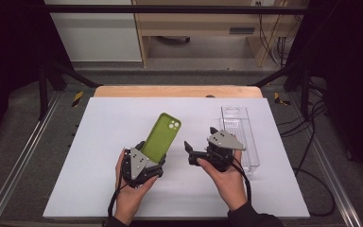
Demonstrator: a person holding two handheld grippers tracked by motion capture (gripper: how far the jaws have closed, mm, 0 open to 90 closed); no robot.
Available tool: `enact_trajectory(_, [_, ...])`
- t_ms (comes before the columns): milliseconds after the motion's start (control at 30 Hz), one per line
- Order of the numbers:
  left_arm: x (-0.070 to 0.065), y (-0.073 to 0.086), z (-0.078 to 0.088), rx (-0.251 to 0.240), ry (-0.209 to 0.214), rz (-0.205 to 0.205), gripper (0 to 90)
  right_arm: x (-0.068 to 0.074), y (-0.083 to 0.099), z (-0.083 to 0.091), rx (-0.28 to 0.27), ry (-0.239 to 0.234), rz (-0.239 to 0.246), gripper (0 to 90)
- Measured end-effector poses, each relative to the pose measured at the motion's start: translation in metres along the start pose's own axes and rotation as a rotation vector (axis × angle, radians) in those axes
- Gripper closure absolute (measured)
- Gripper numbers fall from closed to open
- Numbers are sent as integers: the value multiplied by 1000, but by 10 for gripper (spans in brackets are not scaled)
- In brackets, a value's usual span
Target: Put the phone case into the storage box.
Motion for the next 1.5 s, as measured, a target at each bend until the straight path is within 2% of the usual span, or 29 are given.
enact_trajectory(100, [-1,-2,1,-8,0,-6,162,2,1,-5,4,6,4,74])
enact_trajectory(367, [-5,-8,5,-31,3,-18,162,10,-1,-15,-19,-7,-27,105])
enact_trajectory(667, [-10,-12,9,-45,9,-13,162,19,-6,-26,-23,-35,-38,202])
enact_trajectory(967, [-11,-16,11,-62,12,-19,162,19,-16,-34,-20,-33,-34,280])
enact_trajectory(1200, [-12,-18,12,-69,12,-25,162,16,-17,-41,-1,-37,-13,364])
enact_trajectory(1333, [-13,-19,13,-74,12,-34,162,17,-17,-43,10,-55,-24,424])
enact_trajectory(1500, [-16,-20,13,-78,16,-39,162,16,-19,-45,14,-57,-33,469])
Point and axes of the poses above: each handheld gripper's, and its own axes: z roughly backward along the jaws, y roughly out of its underside, x roughly to its left, the point moved 8 cm from there along -z, roughly forward along the jaws, and after that the axes turned 12 degrees about -x, right-handed, at the moved point
